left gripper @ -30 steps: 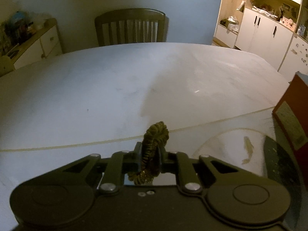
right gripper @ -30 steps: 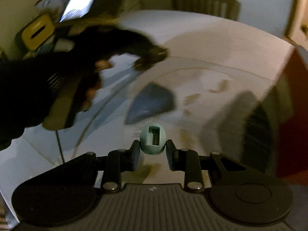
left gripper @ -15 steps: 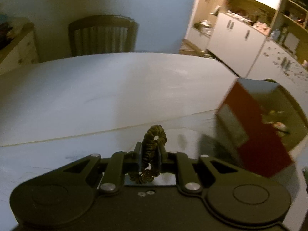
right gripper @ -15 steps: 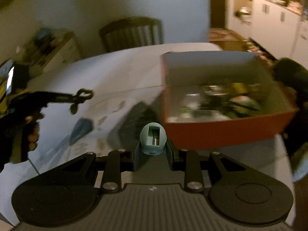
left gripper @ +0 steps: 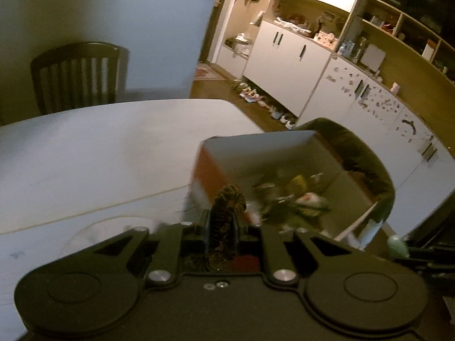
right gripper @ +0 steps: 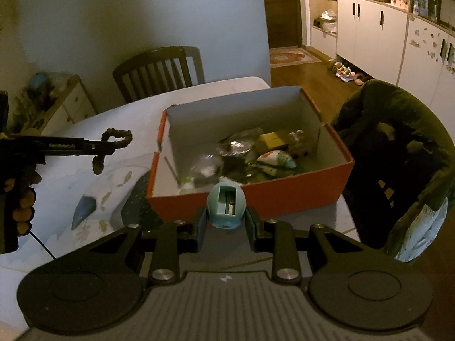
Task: Organize objects
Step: 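Carry the cap with the right tool while the left tool carries the scrunchie into the shoebox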
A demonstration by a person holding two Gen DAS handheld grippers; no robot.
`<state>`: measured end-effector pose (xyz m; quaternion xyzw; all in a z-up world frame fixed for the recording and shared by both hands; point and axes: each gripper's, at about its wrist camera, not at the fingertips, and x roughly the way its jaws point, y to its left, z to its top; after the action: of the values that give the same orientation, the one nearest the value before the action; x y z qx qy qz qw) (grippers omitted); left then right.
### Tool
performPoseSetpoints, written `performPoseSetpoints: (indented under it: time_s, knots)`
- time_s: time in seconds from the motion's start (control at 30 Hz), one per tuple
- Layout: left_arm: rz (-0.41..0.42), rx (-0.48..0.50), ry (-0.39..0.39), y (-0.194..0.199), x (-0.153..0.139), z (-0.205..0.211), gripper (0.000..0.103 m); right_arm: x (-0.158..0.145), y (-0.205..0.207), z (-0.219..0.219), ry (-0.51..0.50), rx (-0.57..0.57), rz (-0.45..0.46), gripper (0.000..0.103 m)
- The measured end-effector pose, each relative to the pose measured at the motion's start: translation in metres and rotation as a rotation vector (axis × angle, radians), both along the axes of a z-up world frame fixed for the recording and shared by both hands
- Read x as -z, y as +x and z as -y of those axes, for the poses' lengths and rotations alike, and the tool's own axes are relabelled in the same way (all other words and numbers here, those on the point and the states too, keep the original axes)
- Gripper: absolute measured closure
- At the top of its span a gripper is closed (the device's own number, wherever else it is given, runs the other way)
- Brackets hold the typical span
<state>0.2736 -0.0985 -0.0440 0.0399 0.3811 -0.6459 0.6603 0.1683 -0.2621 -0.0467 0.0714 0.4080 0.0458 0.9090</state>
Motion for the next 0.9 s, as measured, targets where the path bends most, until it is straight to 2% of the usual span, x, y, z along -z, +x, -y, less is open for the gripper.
performPoseSetpoints:
  time_s: [0.27, 0.5, 0.73, 0.9]
  knots:
    - [0.008, 0.022, 0.001, -0.048, -0.020, 0.040, 0.090, -0.001, 0.027, 0.050, -0.003, -0.039, 0.017, 0.075]
    - [0.023, 0.051, 0.008, -0.075, -0.031, 0.072, 0.090, 0.013, 0.067, 0.082, -0.022, -0.077, -0.002, 0.075]
    - [0.064, 0.029, 0.065, -0.087, -0.023, 0.100, 0.090, 0.020, 0.107, 0.085, -0.030, -0.146, -0.003, 0.075]
    - [0.098, 0.007, 0.135, -0.096, -0.007, 0.124, 0.090, 0.037, 0.137, 0.076, -0.010, -0.216, -0.071, 0.075]
